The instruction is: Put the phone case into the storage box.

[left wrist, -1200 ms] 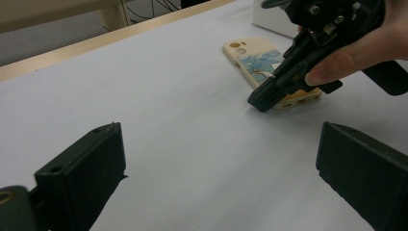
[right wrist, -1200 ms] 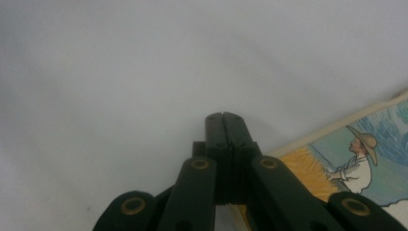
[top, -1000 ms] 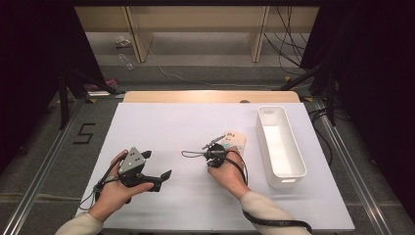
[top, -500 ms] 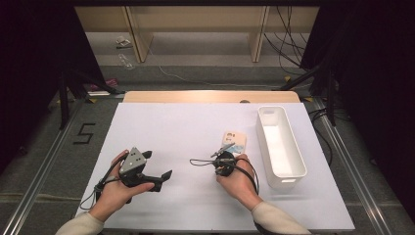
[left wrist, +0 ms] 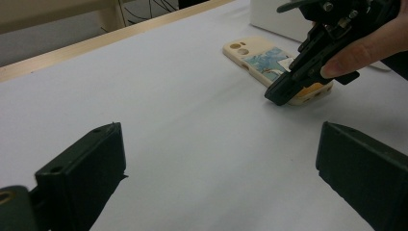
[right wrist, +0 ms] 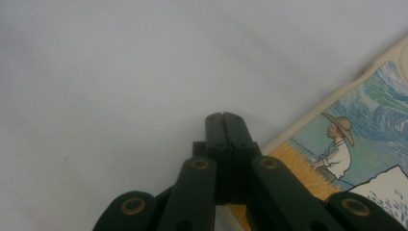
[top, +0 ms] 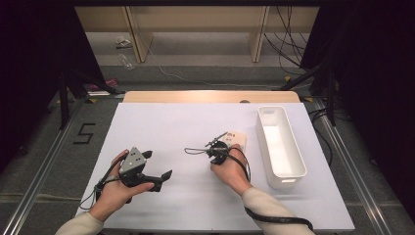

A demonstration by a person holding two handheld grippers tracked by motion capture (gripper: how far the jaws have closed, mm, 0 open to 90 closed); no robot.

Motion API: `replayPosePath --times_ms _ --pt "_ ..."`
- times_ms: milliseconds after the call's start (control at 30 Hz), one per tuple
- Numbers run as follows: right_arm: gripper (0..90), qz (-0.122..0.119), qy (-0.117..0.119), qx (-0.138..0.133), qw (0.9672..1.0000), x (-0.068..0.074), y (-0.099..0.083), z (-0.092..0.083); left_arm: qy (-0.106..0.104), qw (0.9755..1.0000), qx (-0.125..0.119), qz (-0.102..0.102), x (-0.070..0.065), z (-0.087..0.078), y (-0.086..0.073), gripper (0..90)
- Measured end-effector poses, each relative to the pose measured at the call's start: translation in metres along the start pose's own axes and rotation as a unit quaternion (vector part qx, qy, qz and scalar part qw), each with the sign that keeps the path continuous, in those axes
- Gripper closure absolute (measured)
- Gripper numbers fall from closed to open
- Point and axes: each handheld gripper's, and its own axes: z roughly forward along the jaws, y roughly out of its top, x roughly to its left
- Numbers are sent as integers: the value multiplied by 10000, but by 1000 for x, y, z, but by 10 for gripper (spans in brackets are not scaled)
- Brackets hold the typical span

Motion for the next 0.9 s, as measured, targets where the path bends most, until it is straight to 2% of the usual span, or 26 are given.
replayPosePath --times_ms 233,300,533,800,900 --pt "900 26 64 89 9999 1 -13 -8 17 10000 12 9 0 0 0 30" --pt "900 67 81 130 9999 0 -23 -14 19 10000 14 -4 0 0 0 30" --pt "900 203 14 216 9996 -8 -42 -25 30 10000 18 7 0 0 0 30" --pt "900 260 -11 252 9993 -10 -45 -30 30 10000 16 11 0 0 0 30" --pt "824 353 -24 138 9993 -14 -41 -38 22 10000 17 12 0 0 0 30"
